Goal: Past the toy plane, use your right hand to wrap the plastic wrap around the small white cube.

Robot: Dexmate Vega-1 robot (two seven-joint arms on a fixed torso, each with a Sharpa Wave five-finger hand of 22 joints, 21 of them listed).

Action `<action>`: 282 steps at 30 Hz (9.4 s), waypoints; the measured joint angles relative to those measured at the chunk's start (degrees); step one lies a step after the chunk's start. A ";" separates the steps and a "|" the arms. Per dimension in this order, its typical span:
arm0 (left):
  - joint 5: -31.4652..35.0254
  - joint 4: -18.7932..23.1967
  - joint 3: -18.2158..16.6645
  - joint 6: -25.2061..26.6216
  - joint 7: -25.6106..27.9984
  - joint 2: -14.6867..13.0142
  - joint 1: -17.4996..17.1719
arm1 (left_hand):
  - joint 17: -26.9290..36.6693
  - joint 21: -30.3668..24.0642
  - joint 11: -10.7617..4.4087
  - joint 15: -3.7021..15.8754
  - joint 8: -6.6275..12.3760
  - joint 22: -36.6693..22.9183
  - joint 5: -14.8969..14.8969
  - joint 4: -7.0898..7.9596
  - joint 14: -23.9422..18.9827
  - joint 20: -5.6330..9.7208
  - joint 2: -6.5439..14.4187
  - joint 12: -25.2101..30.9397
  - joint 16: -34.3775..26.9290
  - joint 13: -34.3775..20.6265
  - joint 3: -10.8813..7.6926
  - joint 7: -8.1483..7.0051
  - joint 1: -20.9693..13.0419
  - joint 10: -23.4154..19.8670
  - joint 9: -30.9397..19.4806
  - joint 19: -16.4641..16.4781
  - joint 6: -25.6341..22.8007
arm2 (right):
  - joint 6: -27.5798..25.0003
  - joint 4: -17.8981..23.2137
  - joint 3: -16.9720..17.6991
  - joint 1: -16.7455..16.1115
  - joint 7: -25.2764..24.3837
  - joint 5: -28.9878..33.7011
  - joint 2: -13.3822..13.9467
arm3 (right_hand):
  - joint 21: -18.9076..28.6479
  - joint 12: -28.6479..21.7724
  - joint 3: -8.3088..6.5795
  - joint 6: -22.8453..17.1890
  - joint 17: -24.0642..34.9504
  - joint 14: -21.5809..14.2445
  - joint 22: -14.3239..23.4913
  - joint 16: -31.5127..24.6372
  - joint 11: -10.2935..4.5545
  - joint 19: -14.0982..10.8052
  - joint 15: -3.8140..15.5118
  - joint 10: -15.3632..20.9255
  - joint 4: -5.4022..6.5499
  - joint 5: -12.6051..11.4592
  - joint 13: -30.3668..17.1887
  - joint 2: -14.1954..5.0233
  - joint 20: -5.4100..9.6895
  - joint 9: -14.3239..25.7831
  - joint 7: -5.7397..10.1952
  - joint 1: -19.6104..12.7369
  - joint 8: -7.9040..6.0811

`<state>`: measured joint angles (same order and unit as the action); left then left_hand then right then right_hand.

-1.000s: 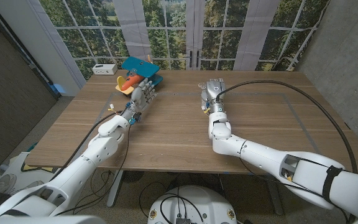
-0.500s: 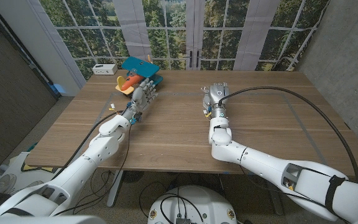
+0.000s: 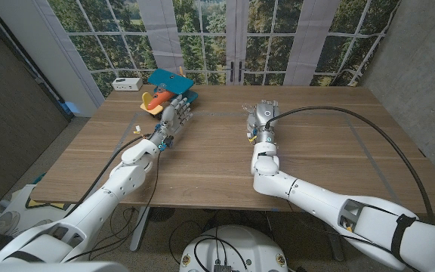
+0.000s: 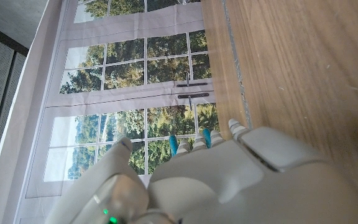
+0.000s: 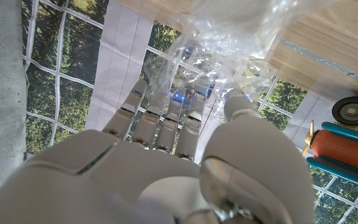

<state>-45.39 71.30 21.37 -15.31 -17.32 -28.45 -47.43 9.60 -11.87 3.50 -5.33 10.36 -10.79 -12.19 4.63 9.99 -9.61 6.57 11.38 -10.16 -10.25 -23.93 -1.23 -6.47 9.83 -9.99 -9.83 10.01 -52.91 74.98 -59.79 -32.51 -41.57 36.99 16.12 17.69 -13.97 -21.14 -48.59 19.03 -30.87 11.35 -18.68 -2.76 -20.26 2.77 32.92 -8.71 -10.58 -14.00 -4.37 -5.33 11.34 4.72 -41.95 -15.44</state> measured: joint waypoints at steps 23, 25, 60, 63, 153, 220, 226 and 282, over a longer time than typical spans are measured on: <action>-0.09 0.42 -0.17 0.54 0.94 -0.25 -0.25 | 0.01 0.00 -0.01 0.00 0.00 0.00 0.34 -0.22 0.00 0.00 0.06 0.00 0.00 0.00 -0.23 0.00 -0.53 0.00 0.00 0.00 0.00 | 11.69 -7.25 2.56 1.71 -13.19 -3.28 -3.79 | 0.00 -1.95 -2.97 -12.75 0.80 -3.01 -0.16 -1.72 -3.06 -1.35 0.30 6.20 -1.13 -0.90 -1.07 -0.03 -0.09 1.60 -1.85 -11.92 -5.93; -0.05 0.12 -0.09 0.54 0.78 -0.17 -0.04 | 0.10 0.00 -0.01 0.00 0.00 0.00 0.33 -0.22 0.00 0.00 0.06 0.00 0.00 0.00 -0.23 0.00 -0.53 0.00 0.00 0.00 0.00 | 11.77 -7.13 2.80 1.47 -14.01 -3.29 -3.66 | 0.00 -1.95 -3.09 -13.19 0.72 -3.01 -0.16 -1.72 -3.00 -1.35 0.30 6.72 -1.21 -0.90 -1.26 -0.17 -0.09 1.79 -2.27 -12.07 -6.50; 0.63 -2.63 0.88 0.13 -1.37 1.21 2.24 | 0.14 0.00 -0.02 0.01 0.00 0.00 0.55 -0.54 0.00 0.00 0.30 0.00 0.00 0.00 -0.28 0.00 -0.75 0.00 0.00 0.00 0.00 | -5.65 4.83 -0.72 -2.03 -2.25 1.76 2.54 | 0.00 -4.90 -4.20 -15.33 1.30 -5.27 0.00 -0.61 -2.29 0.01 0.71 13.73 0.79 0.22 -2.38 1.27 0.22 2.17 -2.16 -8.17 -11.59; 0.63 -2.49 0.85 0.12 -1.36 1.15 2.12 | 0.14 0.00 -0.02 0.01 0.00 0.00 0.55 -0.54 0.00 0.00 0.30 0.00 0.00 0.00 -0.28 0.00 -0.75 0.00 0.00 0.00 0.00 | -7.64 5.16 -1.74 -1.55 0.02 2.30 2.92 | 0.00 -4.80 -4.20 -15.42 1.33 -5.12 -0.01 -0.61 -2.63 0.01 0.59 12.80 0.79 0.22 -2.38 1.18 0.22 2.17 -2.07 -8.07 -11.61; 0.55 -0.32 0.57 0.81 0.16 0.30 0.78 | 0.12 0.00 -0.02 -0.30 0.00 0.00 0.75 -2.18 -0.31 0.00 0.62 0.00 0.00 0.00 -0.99 -0.62 -2.28 0.00 0.00 0.00 0.00 | 9.75 31.22 6.83 -7.55 30.20 3.38 18.21 | 0.47 2.80 7.29 17.51 -1.34 21.23 -0.44 7.72 3.70 10.05 -4.65 -22.03 15.19 -0.04 1.23 -1.95 -4.29 -0.43 6.78 13.71 4.39; 0.70 -0.09 0.93 0.79 -0.19 0.35 1.14 | 0.16 0.00 -0.02 -0.30 0.00 0.00 0.96 -2.59 -0.31 0.00 0.67 0.00 0.00 0.00 -1.40 -0.91 -2.78 0.00 0.00 0.00 -0.31 | -10.95 32.63 1.16 -6.79 41.52 26.58 14.06 | 0.51 0.82 -0.99 23.09 -5.14 9.08 -0.42 3.38 2.10 -3.61 -0.37 -10.88 1.06 0.22 1.32 -4.41 4.91 0.01 -1.46 9.19 4.16; 0.59 -0.36 0.91 0.79 -0.29 0.43 1.14 | 0.15 0.00 -0.02 -0.30 0.00 0.00 0.96 -2.59 -0.31 0.00 0.67 0.00 0.00 0.00 -1.40 -0.91 -2.78 0.00 0.00 0.00 -0.31 | -4.33 34.89 3.48 -9.04 34.68 23.61 15.34 | 1.66 0.61 -4.41 21.74 -5.74 6.14 -0.42 2.54 0.53 -6.82 -0.11 -8.66 0.11 0.04 1.32 -7.31 7.42 0.01 -0.71 5.10 3.76; 0.04 0.50 0.17 0.09 -0.31 -0.33 -0.02 | 0.13 0.00 -0.02 -0.30 0.00 0.00 1.22 -2.81 -0.31 -0.23 0.68 0.00 0.00 0.00 -1.63 -0.91 -2.77 0.00 0.00 -0.23 -0.31 | 5.67 34.12 4.92 -5.47 51.70 15.31 18.34 | -0.85 2.76 1.50 20.07 -7.32 10.00 -0.43 5.89 4.90 0.56 -1.53 -10.85 16.03 -0.67 2.01 -3.41 0.83 -0.15 -3.06 29.01 4.66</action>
<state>-45.35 71.80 21.53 -15.22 -17.63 -28.78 -47.45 9.72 -11.87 3.48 -5.63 10.36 -10.78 -10.97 1.83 9.68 -9.84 7.24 11.38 -10.16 -10.25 -25.57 -2.14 -9.24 9.83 -9.99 -10.06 9.70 -47.24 109.10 -54.87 -37.99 10.13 52.29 34.46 16.84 -11.21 -19.63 -28.52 11.71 -20.87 10.91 -12.79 2.14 -19.70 1.24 22.08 7.33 -11.26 -11.99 -7.77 -4.50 11.19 1.66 -12.95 -10.77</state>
